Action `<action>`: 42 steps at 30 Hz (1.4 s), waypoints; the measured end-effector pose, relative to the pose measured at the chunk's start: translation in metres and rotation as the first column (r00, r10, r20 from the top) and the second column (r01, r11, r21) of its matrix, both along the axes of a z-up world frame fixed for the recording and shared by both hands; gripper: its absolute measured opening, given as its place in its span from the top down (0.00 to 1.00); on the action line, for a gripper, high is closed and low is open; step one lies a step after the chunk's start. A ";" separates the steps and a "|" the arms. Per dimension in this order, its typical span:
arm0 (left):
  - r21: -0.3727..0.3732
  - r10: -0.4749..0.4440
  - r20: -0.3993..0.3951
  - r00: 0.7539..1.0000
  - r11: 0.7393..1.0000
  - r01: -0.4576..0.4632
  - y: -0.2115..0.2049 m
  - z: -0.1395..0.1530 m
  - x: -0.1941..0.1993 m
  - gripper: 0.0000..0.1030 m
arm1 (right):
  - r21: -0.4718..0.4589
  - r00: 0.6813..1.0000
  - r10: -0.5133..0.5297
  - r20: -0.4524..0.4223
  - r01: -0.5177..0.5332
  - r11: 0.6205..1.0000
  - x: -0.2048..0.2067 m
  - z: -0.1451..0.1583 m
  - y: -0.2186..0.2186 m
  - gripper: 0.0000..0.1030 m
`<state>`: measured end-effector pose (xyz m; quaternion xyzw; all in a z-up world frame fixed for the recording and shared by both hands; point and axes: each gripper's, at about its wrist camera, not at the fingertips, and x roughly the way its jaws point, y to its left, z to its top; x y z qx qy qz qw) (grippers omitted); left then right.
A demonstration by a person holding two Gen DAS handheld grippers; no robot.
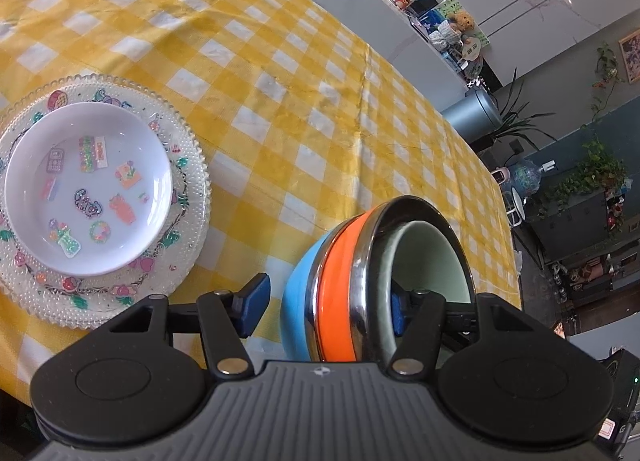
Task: Organize plates and bowls
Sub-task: 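Close both grippers on the rim of the nested bowl stack, then lift the bowl stack and lower it onto the stacked plates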
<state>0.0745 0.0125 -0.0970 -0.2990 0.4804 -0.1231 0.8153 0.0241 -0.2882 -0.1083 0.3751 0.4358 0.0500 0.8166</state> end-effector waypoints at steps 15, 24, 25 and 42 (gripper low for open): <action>0.053 -0.032 -0.013 0.999 0.998 0.033 -0.010 0.005 0.003 0.49 | 0.054 1.000 -0.002 -0.031 0.004 0.999 0.003 -0.004 0.002 0.51; 0.060 -0.034 0.004 0.999 0.998 0.034 -0.009 0.006 -0.002 0.52 | 0.015 1.000 -0.013 -0.028 0.014 1.000 0.001 0.001 0.008 0.52; 0.060 -0.033 0.005 0.999 0.998 0.032 -0.009 0.006 -0.003 0.52 | 0.007 1.000 -0.012 -0.027 0.012 1.000 0.000 0.003 0.010 0.52; 0.041 0.013 0.060 0.998 0.999 -0.016 0.026 0.042 -0.022 0.52 | -0.010 0.999 0.009 0.032 -0.009 1.000 -0.013 0.042 0.038 0.53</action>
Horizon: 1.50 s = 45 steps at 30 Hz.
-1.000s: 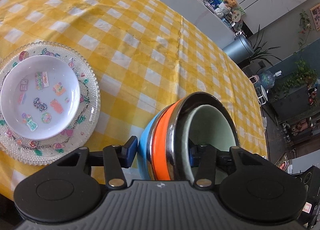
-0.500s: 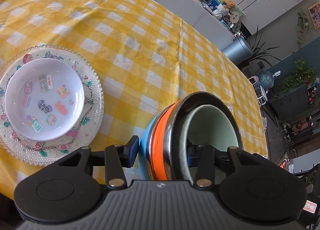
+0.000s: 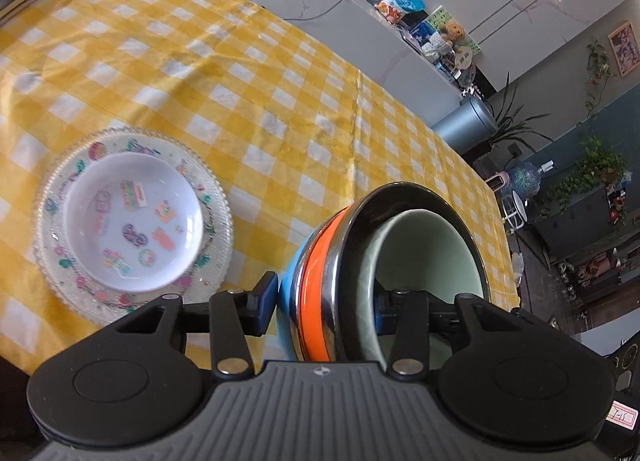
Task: Organize plates and bowls
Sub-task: 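Lift the bowl stack and lower it onto the stacked plates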
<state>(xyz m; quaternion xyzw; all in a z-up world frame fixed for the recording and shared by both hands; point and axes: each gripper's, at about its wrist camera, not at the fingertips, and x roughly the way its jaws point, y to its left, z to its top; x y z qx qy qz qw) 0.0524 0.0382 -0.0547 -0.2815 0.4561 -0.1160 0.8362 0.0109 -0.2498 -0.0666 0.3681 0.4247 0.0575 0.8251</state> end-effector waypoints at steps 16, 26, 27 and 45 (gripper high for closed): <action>0.005 0.180 0.025 0.983 0.984 -0.180 0.092 0.028 -0.012 0.52 | 0.010 0.986 0.162 0.050 -0.163 0.987 0.018 0.032 0.096 0.53; 0.007 0.228 -0.035 0.973 0.974 -0.228 0.122 0.008 0.007 0.52 | 0.011 0.978 0.206 0.009 -0.206 0.978 0.043 0.016 0.130 0.53; 0.007 0.232 -0.042 0.972 0.973 -0.231 0.123 0.006 0.009 0.52 | 0.013 0.978 0.209 0.003 -0.210 0.978 0.046 0.014 0.132 0.53; 0.043 0.232 -0.091 0.968 0.972 -0.229 0.126 -0.016 0.026 0.52 | 0.037 0.973 0.221 -0.069 -0.219 0.975 0.068 -0.014 0.139 0.53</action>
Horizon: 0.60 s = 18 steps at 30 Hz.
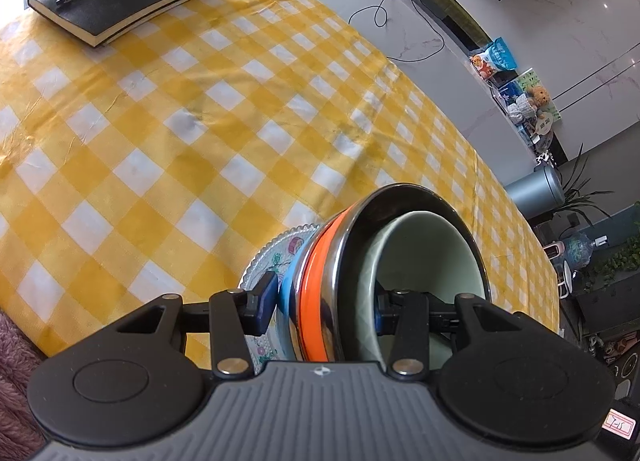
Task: Organize plates and bowls
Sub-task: 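Lift the bowl stack and lower it onto the stacked plates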
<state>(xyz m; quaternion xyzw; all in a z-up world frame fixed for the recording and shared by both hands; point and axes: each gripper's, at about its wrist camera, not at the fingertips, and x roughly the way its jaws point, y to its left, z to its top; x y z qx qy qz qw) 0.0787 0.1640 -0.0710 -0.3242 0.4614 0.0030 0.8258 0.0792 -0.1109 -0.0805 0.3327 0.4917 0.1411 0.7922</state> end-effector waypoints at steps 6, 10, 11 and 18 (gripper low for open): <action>0.031 -0.023 0.013 1.000 0.999 0.023 -0.004 0.003 0.000 0.52 | 0.016 1.000 -0.008 -0.016 0.008 1.000 0.002 -0.005 -0.002 0.53; 0.026 -0.027 0.014 1.000 0.999 0.027 -0.003 0.001 0.001 0.52 | 0.017 1.000 -0.008 -0.011 0.008 1.000 0.002 -0.006 -0.003 0.52; 0.024 -0.027 0.014 1.000 0.999 0.027 -0.002 0.002 0.001 0.52 | 0.013 1.000 -0.008 -0.009 0.008 1.000 0.002 -0.005 -0.002 0.52; 0.015 -0.031 0.022 0.999 0.999 0.031 -0.001 0.000 0.000 0.50 | 0.008 1.000 -0.007 0.003 0.007 1.000 0.000 -0.004 -0.002 0.51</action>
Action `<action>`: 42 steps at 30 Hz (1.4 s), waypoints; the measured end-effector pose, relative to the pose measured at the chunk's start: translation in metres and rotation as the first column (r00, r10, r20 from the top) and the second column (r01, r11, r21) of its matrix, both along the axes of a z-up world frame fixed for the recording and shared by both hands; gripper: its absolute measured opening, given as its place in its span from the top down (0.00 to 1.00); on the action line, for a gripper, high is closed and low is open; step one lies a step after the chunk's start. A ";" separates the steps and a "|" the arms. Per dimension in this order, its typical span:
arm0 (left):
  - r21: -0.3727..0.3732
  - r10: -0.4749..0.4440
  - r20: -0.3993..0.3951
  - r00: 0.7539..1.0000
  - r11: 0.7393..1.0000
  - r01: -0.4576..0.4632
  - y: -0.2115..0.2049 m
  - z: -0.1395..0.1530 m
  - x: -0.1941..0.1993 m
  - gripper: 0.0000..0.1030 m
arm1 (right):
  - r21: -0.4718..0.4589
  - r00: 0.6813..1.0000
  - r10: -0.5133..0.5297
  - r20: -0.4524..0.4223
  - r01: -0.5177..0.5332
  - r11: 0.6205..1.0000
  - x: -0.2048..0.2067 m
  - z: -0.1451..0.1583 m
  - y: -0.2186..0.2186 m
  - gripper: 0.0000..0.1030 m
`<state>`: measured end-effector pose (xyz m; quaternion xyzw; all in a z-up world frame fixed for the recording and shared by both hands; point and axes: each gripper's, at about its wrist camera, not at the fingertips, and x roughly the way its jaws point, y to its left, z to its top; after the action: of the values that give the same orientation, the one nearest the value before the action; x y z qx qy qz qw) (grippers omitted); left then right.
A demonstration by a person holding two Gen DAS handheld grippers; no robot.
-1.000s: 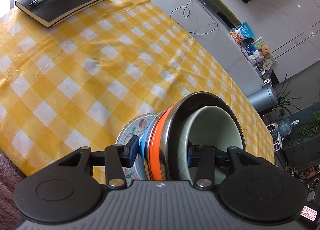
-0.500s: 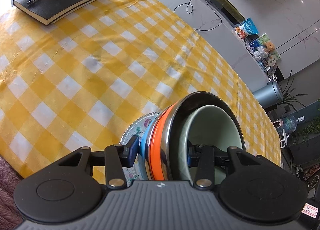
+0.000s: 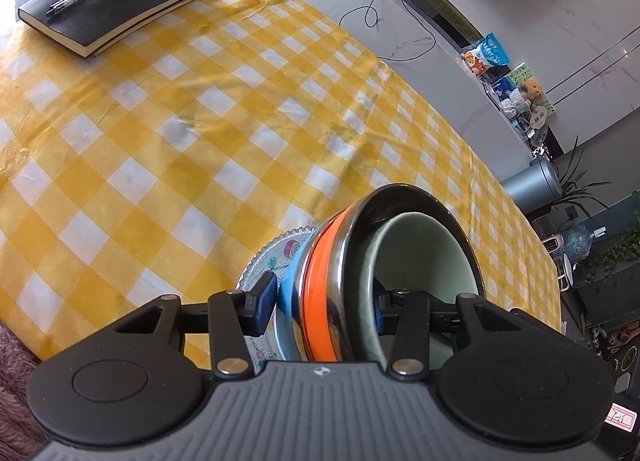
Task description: Organize plates and bowls
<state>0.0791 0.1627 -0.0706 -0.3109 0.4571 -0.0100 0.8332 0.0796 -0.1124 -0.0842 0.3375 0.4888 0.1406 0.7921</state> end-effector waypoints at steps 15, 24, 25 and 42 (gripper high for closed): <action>-0.010 0.079 0.102 0.992 0.997 -0.078 0.013 0.030 -0.018 0.28 | -0.063 0.995 -0.016 0.102 0.022 0.998 -0.013 0.025 -0.005 0.31; 0.298 -0.117 0.451 0.885 0.954 -0.025 -0.031 0.110 -0.078 0.28 | -0.262 0.907 0.007 0.421 0.114 0.958 -0.070 0.093 -0.014 0.31; 0.332 -0.141 0.486 0.862 0.943 -0.033 -0.038 0.118 -0.088 0.28 | -0.285 0.889 0.017 0.457 0.129 0.950 -0.079 0.100 -0.016 0.31; 0.695 -0.410 0.419 0.810 0.719 0.004 -0.103 0.103 -0.175 0.28 | -0.517 0.784 0.147 0.603 0.244 0.821 -0.195 0.097 -0.031 0.27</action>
<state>-0.0957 0.0601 0.0328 0.0789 0.2057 -0.0325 0.9749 -0.1156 -0.1438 0.0124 0.0334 0.2116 0.0691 0.9743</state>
